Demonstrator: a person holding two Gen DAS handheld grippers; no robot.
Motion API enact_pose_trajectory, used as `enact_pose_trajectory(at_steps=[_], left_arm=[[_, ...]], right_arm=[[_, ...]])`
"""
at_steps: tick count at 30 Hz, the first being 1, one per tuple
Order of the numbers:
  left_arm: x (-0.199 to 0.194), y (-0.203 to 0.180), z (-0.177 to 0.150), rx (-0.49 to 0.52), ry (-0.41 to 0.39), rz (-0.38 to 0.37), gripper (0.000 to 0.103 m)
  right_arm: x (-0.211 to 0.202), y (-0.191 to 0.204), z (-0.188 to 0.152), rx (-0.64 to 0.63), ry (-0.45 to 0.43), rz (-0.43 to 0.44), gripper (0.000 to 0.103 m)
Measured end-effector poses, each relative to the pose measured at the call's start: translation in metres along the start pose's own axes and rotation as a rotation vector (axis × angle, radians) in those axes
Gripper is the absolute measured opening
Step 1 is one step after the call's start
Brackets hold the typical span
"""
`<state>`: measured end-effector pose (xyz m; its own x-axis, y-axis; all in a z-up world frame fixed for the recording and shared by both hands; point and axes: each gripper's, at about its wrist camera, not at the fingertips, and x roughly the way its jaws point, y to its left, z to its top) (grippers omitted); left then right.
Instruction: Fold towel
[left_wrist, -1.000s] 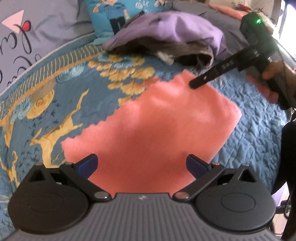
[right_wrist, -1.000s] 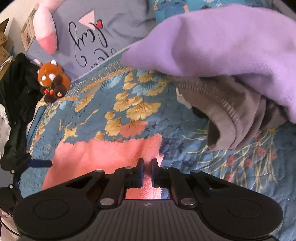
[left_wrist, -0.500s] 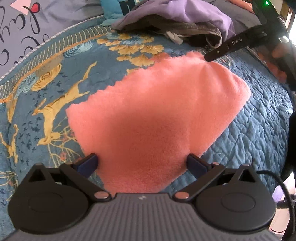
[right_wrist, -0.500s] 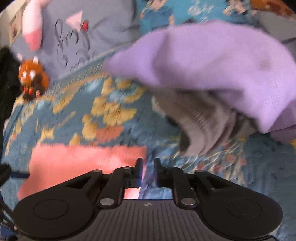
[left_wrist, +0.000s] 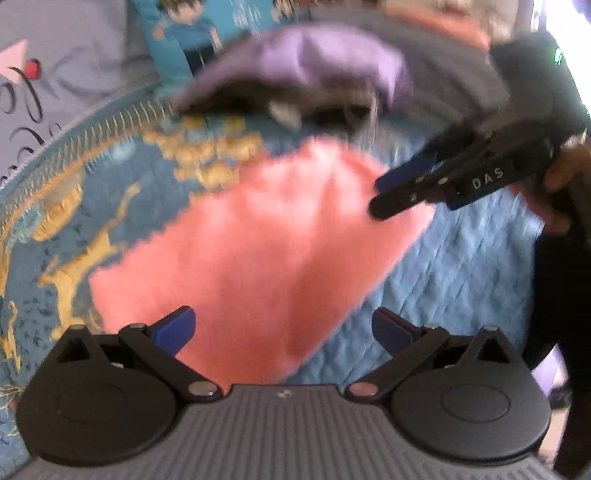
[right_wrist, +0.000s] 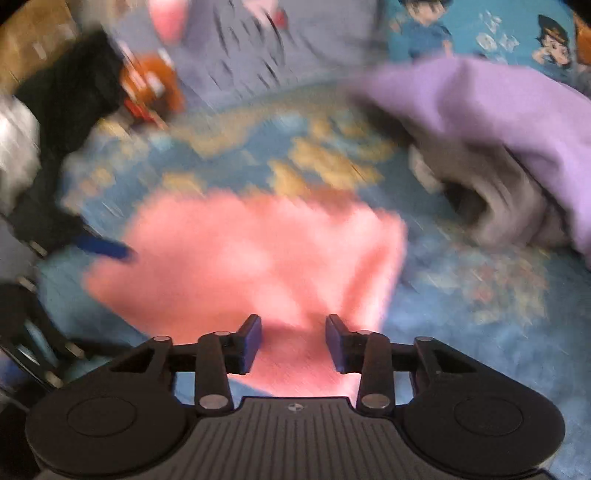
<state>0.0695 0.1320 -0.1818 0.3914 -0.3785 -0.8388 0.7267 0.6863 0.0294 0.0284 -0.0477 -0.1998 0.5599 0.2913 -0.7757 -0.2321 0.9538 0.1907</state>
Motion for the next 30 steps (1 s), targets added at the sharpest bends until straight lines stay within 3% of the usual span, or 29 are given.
enact_pose_trajectory(at_steps=[4, 7, 11, 15, 18, 21, 25, 30], left_arm=[[0.005, 0.014, -0.026, -0.026, 0.084, 0.049, 0.103], [-0.008, 0.025, -0.038, -0.062, 0.092, 0.07, 0.103], [-0.041, 0.023, -0.017, -0.064, -0.033, 0.033, 0.103], [-0.035, 0.017, 0.029, -0.052, -0.124, -0.026, 0.103], [-0.006, 0.019, 0.057, -0.047, -0.105, -0.027, 0.103], [0.03, 0.032, 0.063, -0.076, -0.031, -0.008, 0.103], [0.051, 0.054, 0.046, -0.122, 0.011, 0.03, 0.103], [0.037, 0.084, 0.017, -0.182, 0.002, 0.047, 0.103]], right_arm=[[-0.015, -0.013, -0.011, 0.042, 0.038, -0.084, 0.036], [-0.035, -0.007, -0.006, 0.002, -0.034, -0.108, 0.037], [-0.037, 0.015, 0.017, -0.087, -0.131, -0.093, 0.055], [0.0, 0.045, 0.044, -0.181, -0.151, -0.081, 0.055], [0.034, 0.053, 0.061, -0.174, -0.118, -0.08, 0.055], [0.056, 0.05, 0.068, -0.17, -0.068, -0.073, 0.053], [0.061, 0.031, 0.056, -0.147, -0.045, -0.116, 0.056], [0.042, -0.005, 0.042, -0.049, -0.062, -0.158, 0.057]])
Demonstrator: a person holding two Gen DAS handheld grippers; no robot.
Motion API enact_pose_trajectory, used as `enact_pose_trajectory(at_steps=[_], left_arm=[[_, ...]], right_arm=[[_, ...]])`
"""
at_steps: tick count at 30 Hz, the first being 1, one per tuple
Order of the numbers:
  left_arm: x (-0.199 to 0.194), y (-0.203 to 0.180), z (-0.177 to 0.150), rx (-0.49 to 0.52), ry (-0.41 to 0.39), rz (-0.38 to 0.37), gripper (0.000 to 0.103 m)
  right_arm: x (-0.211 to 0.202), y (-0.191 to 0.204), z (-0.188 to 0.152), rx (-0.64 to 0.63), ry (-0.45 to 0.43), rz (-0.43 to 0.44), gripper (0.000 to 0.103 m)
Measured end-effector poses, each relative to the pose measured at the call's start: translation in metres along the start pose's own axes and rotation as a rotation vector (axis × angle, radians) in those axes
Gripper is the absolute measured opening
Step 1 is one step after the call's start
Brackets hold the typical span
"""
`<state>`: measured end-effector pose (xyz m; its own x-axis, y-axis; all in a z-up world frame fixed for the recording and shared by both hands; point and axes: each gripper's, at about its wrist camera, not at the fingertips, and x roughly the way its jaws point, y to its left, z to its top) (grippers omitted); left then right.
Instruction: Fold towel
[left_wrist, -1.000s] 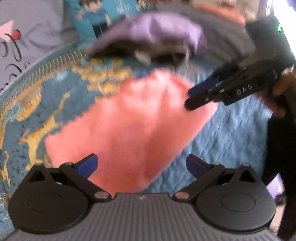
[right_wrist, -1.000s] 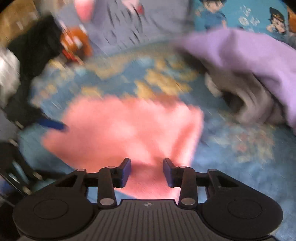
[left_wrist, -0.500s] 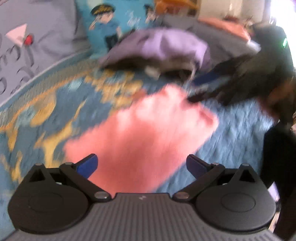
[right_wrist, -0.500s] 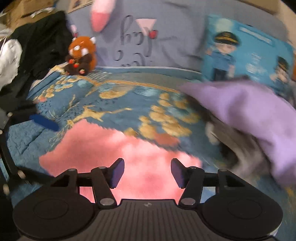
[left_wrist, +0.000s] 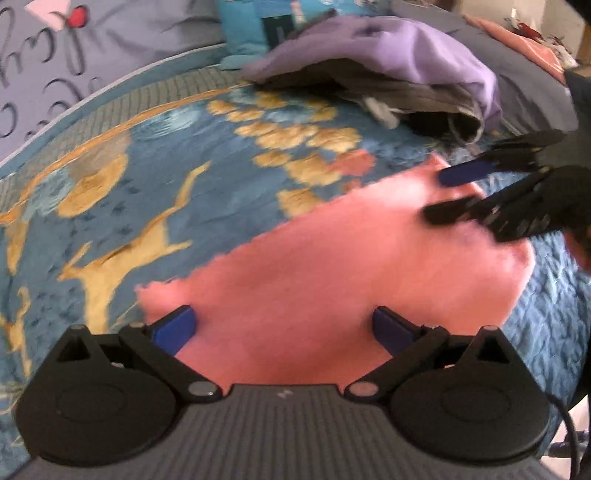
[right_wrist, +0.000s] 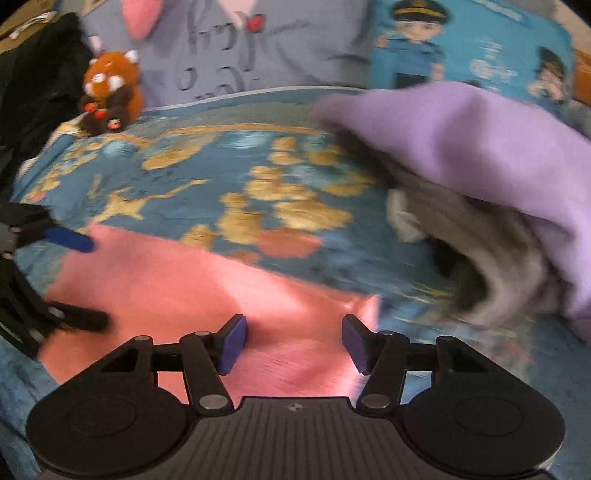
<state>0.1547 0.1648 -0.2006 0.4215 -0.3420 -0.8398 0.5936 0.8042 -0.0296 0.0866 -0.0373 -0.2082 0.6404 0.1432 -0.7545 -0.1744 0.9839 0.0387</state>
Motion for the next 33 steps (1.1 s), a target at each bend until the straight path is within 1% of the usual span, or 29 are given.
enact_pose_trajectory(at_steps=[1, 3, 4, 6, 8, 10, 11, 14, 16, 18, 21, 23, 24, 26, 29, 31, 33], left_arm=[[-0.004, 0.005, -0.004, -0.01, 0.003, 0.007, 0.103], [-0.012, 0.013, -0.008, -0.032, 0.004, 0.029, 0.103], [-0.016, 0.016, -0.009, -0.042, 0.005, 0.041, 0.103], [-0.032, 0.015, -0.011, -0.053, -0.029, 0.048, 0.103], [-0.049, 0.005, -0.013, -0.04, -0.075, 0.015, 0.103], [-0.062, -0.01, -0.016, -0.002, -0.104, -0.04, 0.103], [-0.063, -0.018, -0.018, 0.035, -0.099, -0.059, 0.103], [-0.057, -0.043, -0.027, 0.163, -0.053, -0.098, 0.103], [-0.05, -0.051, -0.035, 0.208, -0.014, -0.114, 0.103], [-0.048, -0.053, -0.043, 0.206, 0.007, -0.115, 0.103], [-0.055, -0.05, -0.049, 0.166, -0.011, -0.121, 0.103], [-0.062, -0.05, -0.052, 0.143, -0.022, -0.118, 0.103], [-0.065, -0.05, -0.054, 0.14, -0.026, -0.112, 0.103], [-0.07, -0.049, -0.058, 0.135, -0.029, -0.103, 0.103], [-0.073, -0.045, -0.068, 0.12, -0.01, -0.079, 0.103], [-0.07, -0.04, -0.075, 0.093, 0.017, -0.06, 0.103], [-0.071, -0.036, -0.081, 0.059, 0.019, -0.051, 0.103]], right_arm=[[-0.003, -0.004, -0.001, 0.003, 0.002, -0.025, 0.059], [-0.014, -0.009, -0.002, 0.012, -0.008, -0.04, 0.059], [-0.023, -0.008, -0.003, 0.009, -0.024, -0.029, 0.059], [-0.04, -0.001, -0.005, -0.011, -0.064, 0.006, 0.059], [-0.058, 0.015, -0.011, -0.065, -0.111, 0.065, 0.063], [-0.065, 0.037, -0.019, -0.158, -0.134, 0.108, 0.069], [-0.063, 0.048, -0.023, -0.216, -0.126, 0.118, 0.069], [-0.053, 0.072, -0.036, -0.364, -0.076, 0.156, 0.068], [-0.048, 0.077, -0.041, -0.407, -0.043, 0.155, 0.067], [-0.052, 0.074, -0.043, -0.393, -0.045, 0.149, 0.067], [-0.066, 0.064, -0.043, -0.343, -0.066, 0.147, 0.069], [-0.077, 0.058, -0.048, -0.338, -0.074, 0.116, 0.07], [-0.081, 0.055, -0.052, -0.335, -0.073, 0.099, 0.071], [-0.087, 0.045, -0.06, -0.287, -0.054, 0.088, 0.071], [-0.089, 0.027, -0.071, -0.148, -0.018, 0.113, 0.071], [-0.091, 0.02, -0.075, -0.065, -0.021, 0.103, 0.071], [-0.091, 0.012, -0.078, 0.032, -0.02, 0.097, 0.071]])
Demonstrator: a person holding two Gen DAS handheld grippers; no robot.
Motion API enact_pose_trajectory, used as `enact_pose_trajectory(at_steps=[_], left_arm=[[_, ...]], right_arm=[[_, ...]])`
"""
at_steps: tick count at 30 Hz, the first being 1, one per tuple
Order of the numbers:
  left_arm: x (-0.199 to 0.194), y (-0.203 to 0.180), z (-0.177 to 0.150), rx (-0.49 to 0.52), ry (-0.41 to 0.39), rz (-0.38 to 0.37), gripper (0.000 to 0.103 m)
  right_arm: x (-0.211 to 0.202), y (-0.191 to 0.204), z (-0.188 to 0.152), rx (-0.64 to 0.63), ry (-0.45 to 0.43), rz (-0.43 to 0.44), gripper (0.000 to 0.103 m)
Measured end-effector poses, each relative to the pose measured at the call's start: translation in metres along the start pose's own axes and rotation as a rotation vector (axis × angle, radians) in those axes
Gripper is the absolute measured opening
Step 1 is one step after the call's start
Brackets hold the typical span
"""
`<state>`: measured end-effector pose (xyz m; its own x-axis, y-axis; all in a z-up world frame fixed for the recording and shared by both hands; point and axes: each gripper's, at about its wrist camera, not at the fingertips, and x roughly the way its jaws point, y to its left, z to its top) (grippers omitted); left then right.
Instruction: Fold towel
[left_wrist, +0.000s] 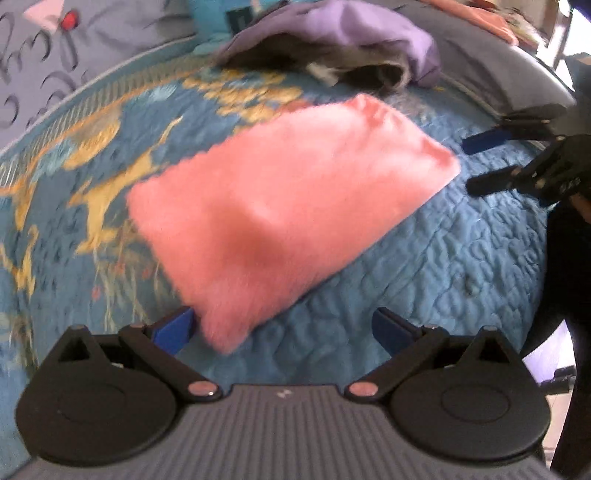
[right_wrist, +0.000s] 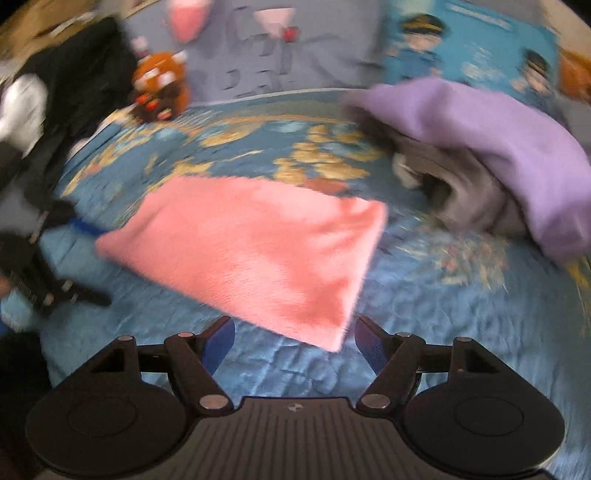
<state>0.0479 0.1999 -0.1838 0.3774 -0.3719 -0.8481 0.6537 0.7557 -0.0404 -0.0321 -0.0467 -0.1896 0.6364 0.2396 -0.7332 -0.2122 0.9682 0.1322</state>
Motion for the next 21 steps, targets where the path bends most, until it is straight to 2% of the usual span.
enact_pose_trajectory(at_steps=[2, 6, 12, 14, 17, 18, 20, 21], left_arm=[[-0.008, 0.002, -0.003, -0.037, -0.03, -0.004, 0.103], [-0.023, 0.011, -0.008, -0.222, -0.106, -0.054, 0.103], [-0.016, 0.026, -0.032, -0.505, -0.137, -0.114, 0.103], [-0.01, 0.028, -0.039, -0.558, -0.132, -0.128, 0.103], [-0.01, 0.028, -0.041, -0.576, -0.146, -0.127, 0.103], [-0.008, 0.03, -0.04, -0.582, -0.148, -0.131, 0.103], [-0.006, 0.033, -0.038, -0.592, -0.154, -0.142, 0.103], [-0.007, 0.034, -0.037, -0.596, -0.157, -0.143, 0.103]], right_arm=[[0.002, -0.009, 0.0, 0.118, 0.004, -0.002, 0.071], [0.012, -0.031, -0.01, 0.39, 0.024, 0.091, 0.071], [0.016, -0.041, -0.024, 0.59, -0.015, 0.157, 0.074], [0.018, -0.044, -0.024, 0.65, -0.028, 0.172, 0.075], [0.02, -0.05, -0.026, 0.749, -0.051, 0.19, 0.075], [0.019, -0.052, -0.027, 0.782, -0.059, 0.196, 0.073], [0.02, -0.053, -0.028, 0.821, -0.057, 0.194, 0.057], [0.02, -0.053, -0.029, 0.835, -0.057, 0.188, 0.054]])
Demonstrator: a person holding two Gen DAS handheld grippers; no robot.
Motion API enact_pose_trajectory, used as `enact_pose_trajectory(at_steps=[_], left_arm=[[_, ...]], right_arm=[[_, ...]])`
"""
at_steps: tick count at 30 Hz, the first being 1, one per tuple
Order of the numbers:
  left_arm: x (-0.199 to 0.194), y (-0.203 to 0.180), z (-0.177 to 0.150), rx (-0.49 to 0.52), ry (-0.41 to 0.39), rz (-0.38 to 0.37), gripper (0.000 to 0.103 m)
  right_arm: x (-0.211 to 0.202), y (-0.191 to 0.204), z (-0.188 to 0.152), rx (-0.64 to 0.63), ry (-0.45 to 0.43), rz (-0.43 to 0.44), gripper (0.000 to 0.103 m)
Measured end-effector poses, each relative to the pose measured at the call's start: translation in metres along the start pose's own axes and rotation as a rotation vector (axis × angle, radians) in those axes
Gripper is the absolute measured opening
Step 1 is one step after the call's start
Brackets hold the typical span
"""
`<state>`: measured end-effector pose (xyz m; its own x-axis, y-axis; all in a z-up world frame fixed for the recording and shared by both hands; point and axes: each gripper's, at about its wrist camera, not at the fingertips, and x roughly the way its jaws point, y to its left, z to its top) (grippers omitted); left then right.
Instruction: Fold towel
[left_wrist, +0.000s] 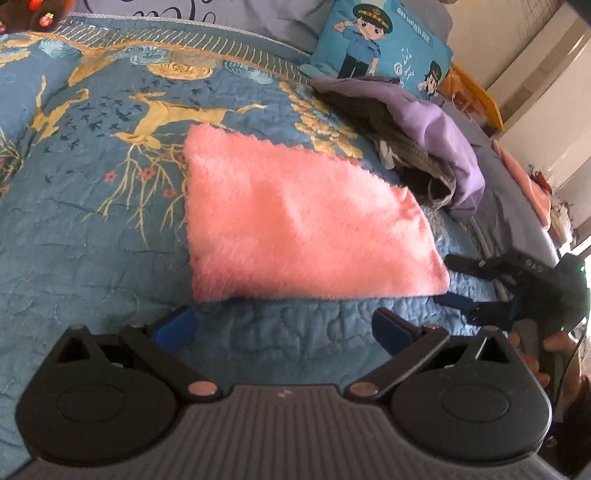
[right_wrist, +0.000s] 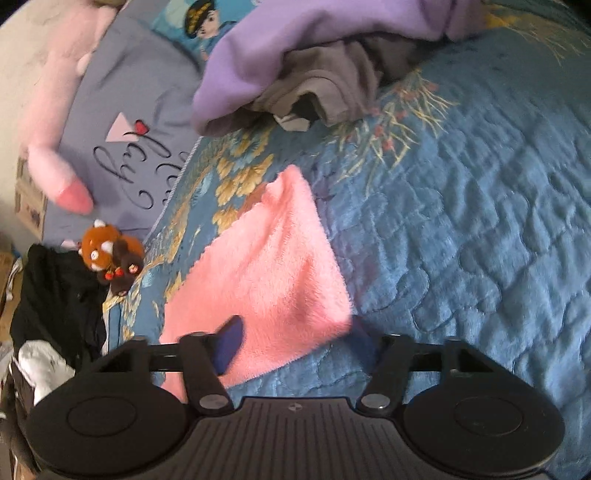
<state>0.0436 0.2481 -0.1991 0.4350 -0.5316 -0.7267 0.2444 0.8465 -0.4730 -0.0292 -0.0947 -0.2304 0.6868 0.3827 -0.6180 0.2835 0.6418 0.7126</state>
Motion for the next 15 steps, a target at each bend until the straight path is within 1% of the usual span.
enact_pose_trajectory(at_steps=[1, 2, 4, 7, 9, 10, 12, 13, 15], left_arm=[[-0.001, 0.0, 0.001, -0.002, -0.004, 0.0, 0.103], [-0.002, 0.0, 0.003, -0.002, -0.009, 0.002, 0.103], [-0.008, -0.002, 0.005, 0.002, -0.026, 0.005, 0.103], [-0.02, -0.006, 0.007, 0.016, -0.061, 0.01, 0.103], [-0.028, -0.013, 0.008, 0.042, -0.096, -0.002, 0.103], [-0.031, -0.017, 0.009, 0.058, -0.113, -0.013, 0.103], [-0.03, -0.024, 0.011, 0.086, -0.132, -0.062, 0.103], [-0.027, -0.026, 0.012, 0.092, -0.132, -0.077, 0.103], [-0.008, -0.026, 0.015, 0.092, -0.084, -0.057, 0.103]], right_arm=[[-0.001, -0.002, -0.001, 0.021, -0.003, -0.001, 0.046], [-0.001, -0.004, -0.002, 0.043, -0.006, -0.001, 0.035], [-0.001, -0.007, -0.004, 0.083, -0.007, 0.0, 0.023], [0.0, -0.004, -0.006, 0.077, -0.008, -0.015, 0.018], [0.001, -0.003, -0.006, 0.063, -0.011, -0.023, 0.016], [0.001, -0.002, -0.006, 0.055, -0.013, -0.027, 0.015], [0.002, 0.0, -0.005, 0.045, -0.015, -0.034, 0.014], [0.002, 0.0, -0.005, 0.045, -0.014, -0.036, 0.013], [0.004, 0.001, -0.005, 0.047, -0.012, -0.041, 0.013]])
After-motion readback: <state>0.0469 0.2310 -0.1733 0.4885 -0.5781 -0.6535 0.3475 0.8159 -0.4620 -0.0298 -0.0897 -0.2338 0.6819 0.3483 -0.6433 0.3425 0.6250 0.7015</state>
